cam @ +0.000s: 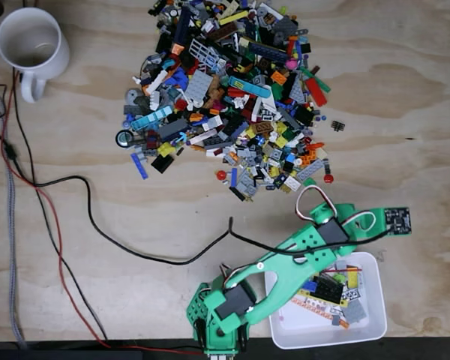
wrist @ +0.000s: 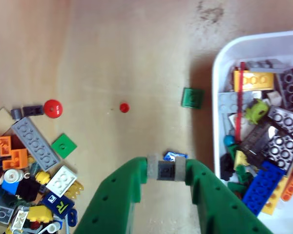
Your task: Find the closest Lego and put it in the bin.
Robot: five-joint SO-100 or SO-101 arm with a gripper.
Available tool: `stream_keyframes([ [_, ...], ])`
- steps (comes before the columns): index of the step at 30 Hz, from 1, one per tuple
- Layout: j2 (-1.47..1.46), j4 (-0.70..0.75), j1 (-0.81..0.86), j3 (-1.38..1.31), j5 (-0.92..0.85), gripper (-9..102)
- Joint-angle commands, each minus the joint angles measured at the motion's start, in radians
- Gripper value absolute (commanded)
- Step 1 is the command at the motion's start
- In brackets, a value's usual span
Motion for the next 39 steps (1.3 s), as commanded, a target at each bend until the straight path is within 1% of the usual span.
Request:
stream_keyframes([
  [1, 0.137, 0.058, 0.189, -0.044, -0.064, 8],
  [6, 0.190, 0.038, 0.359, 0.132, -0.158, 8],
  [10, 0.202, -0.006, 0.433, 0.244, -0.204, 10],
  [14, 0.204, -0.046, 0.433, 0.249, -0.207, 16],
  [15, 0.206, -0.058, 0.420, 0.232, -0.202, 19],
  [17, 0.206, -0.075, 0.379, 0.179, -0.192, 19],
  [19, 0.213, -0.067, 0.285, 0.106, -0.193, 19],
  [20, 0.210, -0.052, 0.221, 0.055, -0.193, 16],
  [23, 0.206, -0.025, -0.020, -0.041, -0.204, 15],
  [26, 0.202, -0.011, -0.210, -0.046, -0.201, 15],
  [31, 0.166, -0.005, -0.437, 0.012, -0.163, 15],
  [34, 0.281, -0.061, -0.557, 0.178, -0.169, 15],
  [35, 0.307, -0.058, -0.607, 0.212, -0.161, 15],
  [39, 0.347, -0.055, -0.770, 0.255, -0.103, 15],
])
